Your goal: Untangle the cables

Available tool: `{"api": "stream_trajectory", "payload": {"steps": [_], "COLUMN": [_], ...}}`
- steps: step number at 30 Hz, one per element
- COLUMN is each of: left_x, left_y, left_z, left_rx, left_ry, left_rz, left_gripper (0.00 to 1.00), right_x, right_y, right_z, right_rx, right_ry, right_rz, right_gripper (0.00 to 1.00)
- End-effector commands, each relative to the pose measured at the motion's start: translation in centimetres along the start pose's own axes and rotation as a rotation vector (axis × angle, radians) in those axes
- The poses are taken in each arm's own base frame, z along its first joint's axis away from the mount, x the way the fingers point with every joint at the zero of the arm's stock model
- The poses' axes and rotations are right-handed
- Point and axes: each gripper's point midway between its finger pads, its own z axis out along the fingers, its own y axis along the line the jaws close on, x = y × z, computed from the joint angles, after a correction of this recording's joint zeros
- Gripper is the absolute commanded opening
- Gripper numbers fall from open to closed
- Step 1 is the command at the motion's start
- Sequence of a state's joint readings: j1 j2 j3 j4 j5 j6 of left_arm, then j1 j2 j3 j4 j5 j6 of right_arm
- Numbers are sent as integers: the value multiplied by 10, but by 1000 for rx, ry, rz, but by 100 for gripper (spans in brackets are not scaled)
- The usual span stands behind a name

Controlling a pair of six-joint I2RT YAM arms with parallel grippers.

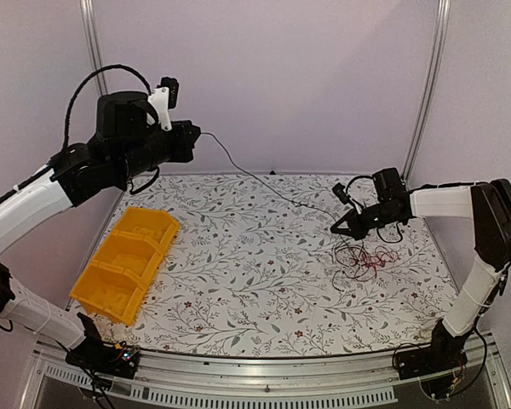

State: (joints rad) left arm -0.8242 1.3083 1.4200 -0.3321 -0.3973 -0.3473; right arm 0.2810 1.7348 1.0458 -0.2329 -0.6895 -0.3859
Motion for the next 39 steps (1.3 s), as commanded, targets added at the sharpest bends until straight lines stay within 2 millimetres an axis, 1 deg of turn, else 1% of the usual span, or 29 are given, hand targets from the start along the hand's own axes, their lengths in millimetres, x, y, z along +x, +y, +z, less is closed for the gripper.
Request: {"api": "stream_trajectory", "payload": {"steps": [1,3,4,6,9,11,12,13,14,15,17,18,20,22,25,26,28,30,32,35,37,39], "left_x": [7,27,40,74,128,164,178,190,197,199,196,191,179,168,160,158,154,151,137,124,123,129], "left_y": [15,12,8,-3,-7,-10,-13,-18,-21,-22,-26,-26,-26,-27,-32,-35,-44,-53,-63,-75,-83,-88], "left_z": [3,13,18,28,31,27,24,19,15,12,7,5,5,7,11,13,13,9,4,-3,0,7], "left_rx": [-25,2,25,97,160,216,247,291,310,314,328,332,325,325,349,368,411,469,530,607,640,649], "left_ry": [7,47,75,156,265,343,378,416,439,446,432,414,371,332,300,293,280,263,202,138,135,161], "left_rz": [4,4,7,14,32,46,51,54,58,59,59,58,55,52,42,36,30,24,11,-1,-8,-9], "left_gripper": [0,0,0,0,0,0,1,8,18,30,49,57,63,64,63,62,60,59,59,61,62,62], "right_x": [-5,-8,-9,-10,-6,-1,-1,-1,-4,-10,-27,-39,-62,-83,-107,-118,-132,-142,-145,-140,-138,-137], "right_y": [6,10,14,27,60,81,91,99,107,113,123,127,135,143,158,165,175,182,180,172,170,171], "right_z": [-5,-7,-8,-9,-7,-4,-3,-2,-1,-2,-8,-13,-25,-38,-55,-62,-72,-79,-79,-70,-66,-64], "right_rx": [-25,-43,-54,-70,-78,-82,-88,-97,-110,-120,-133,-135,-132,-127,-141,-145,-166,-186,-178,-157,-163,-172], "right_ry": [-8,-11,-7,8,30,47,52,59,62,60,41,27,-7,-37,-67,-86,-108,-124,-124,-100,-95,-94], "right_rz": [-9,-16,-18,-46,-165,-241,-278,-300,-318,-331,-352,-365,-395,-428,-460,-476,-486,-491,-492,-482,-474,-463], "right_gripper": [1,2,2,2,2,2,2,2,2,2,1,1,0,0,0,0,0,0,0,0,0,0]}}
